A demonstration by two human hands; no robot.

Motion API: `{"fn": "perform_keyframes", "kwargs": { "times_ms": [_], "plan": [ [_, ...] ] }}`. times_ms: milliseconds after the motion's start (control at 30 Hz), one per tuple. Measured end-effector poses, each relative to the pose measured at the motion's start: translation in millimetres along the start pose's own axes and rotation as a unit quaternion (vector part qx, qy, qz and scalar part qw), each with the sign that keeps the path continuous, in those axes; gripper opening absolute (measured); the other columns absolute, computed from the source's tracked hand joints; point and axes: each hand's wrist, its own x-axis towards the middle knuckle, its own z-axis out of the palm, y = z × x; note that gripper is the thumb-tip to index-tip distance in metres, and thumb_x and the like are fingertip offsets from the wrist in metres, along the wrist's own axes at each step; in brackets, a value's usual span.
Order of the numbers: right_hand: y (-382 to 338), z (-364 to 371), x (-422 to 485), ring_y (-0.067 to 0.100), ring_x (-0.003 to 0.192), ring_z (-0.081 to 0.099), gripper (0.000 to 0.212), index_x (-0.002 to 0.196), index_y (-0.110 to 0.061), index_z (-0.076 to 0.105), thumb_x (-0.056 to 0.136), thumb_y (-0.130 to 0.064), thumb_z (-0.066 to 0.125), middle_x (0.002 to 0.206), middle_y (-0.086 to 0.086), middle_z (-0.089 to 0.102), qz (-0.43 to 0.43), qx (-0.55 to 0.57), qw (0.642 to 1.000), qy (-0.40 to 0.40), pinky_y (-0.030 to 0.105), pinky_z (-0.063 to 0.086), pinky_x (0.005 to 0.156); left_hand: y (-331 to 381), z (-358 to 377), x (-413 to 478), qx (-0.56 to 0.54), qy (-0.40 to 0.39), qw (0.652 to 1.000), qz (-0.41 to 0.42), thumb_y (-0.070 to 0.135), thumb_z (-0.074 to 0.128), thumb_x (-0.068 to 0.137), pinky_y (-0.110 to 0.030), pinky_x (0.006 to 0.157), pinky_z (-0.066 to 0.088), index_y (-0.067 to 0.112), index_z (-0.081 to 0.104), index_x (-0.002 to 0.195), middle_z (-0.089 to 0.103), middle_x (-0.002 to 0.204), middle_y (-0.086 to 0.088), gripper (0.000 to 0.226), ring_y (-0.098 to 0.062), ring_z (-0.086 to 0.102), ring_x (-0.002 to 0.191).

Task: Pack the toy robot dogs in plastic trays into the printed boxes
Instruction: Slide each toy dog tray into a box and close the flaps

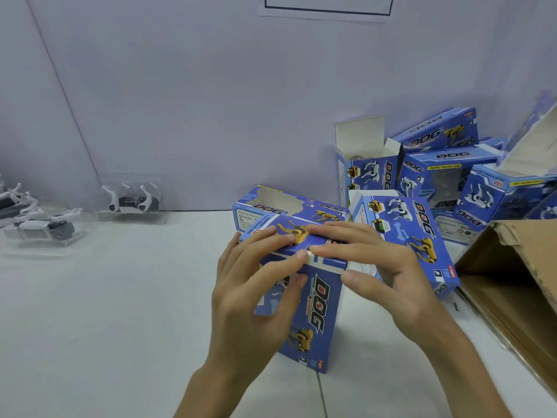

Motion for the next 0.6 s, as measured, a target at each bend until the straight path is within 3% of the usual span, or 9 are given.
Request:
{"fn": "perform_keyframes", "kwargs": {
  "times_ms": [200, 467, 600],
  "plan": [
    [2.6, 3.4, 0.4, 0.017, 0.133, 0.051, 0.04, 0.113, -0.024, 0.073, 0.074, -0.024, 0.082, 0.131, -0.011, 0.066, -0.024, -0.063, 0.998, 0.018, 0.033, 0.04, 0.111, -1.4, -1.6, 3.9, 0.027, 0.001, 1.0, 0.007, 0.027, 0.069, 0.087, -0.038, 0.116, 0.033, 0.018, 0.075, 0.099, 0.07, 0.114, 0.006, 0.016, -0.015, 0.065, 0.111],
    [3.4, 5.5, 0.5, 0.017, 0.131, 0.053, 0.036, 0.108, -0.028, 0.077, 0.073, -0.02, 0.081, 0.126, -0.015, 0.068, -0.008, -0.032, 0.999, 0.035, 0.039, 0.042, 0.109, -1.9, -4.2, 8.2, 0.028, -0.017, 0.999, -0.005, 0.029, 0.069, 0.086, -0.028, 0.101, 0.043, 0.012, 0.076, 0.097, 0.069, 0.108, 0.01, 0.021, -0.013, 0.065, 0.105],
    [6.7, 6.3, 0.7, 0.017, 0.138, 0.046, 0.035, 0.106, -0.031, 0.076, 0.076, -0.014, 0.077, 0.136, -0.01, 0.062, 0.016, 0.004, 0.999, 0.044, 0.05, 0.041, 0.109, -0.5, -4.3, 9.2, 0.065, -0.005, 0.998, 0.011, 0.033, 0.068, 0.086, -0.019, 0.095, 0.037, 0.014, 0.077, 0.095, 0.071, 0.099, 0.008, 0.023, -0.009, 0.06, 0.1]
  ]
}}
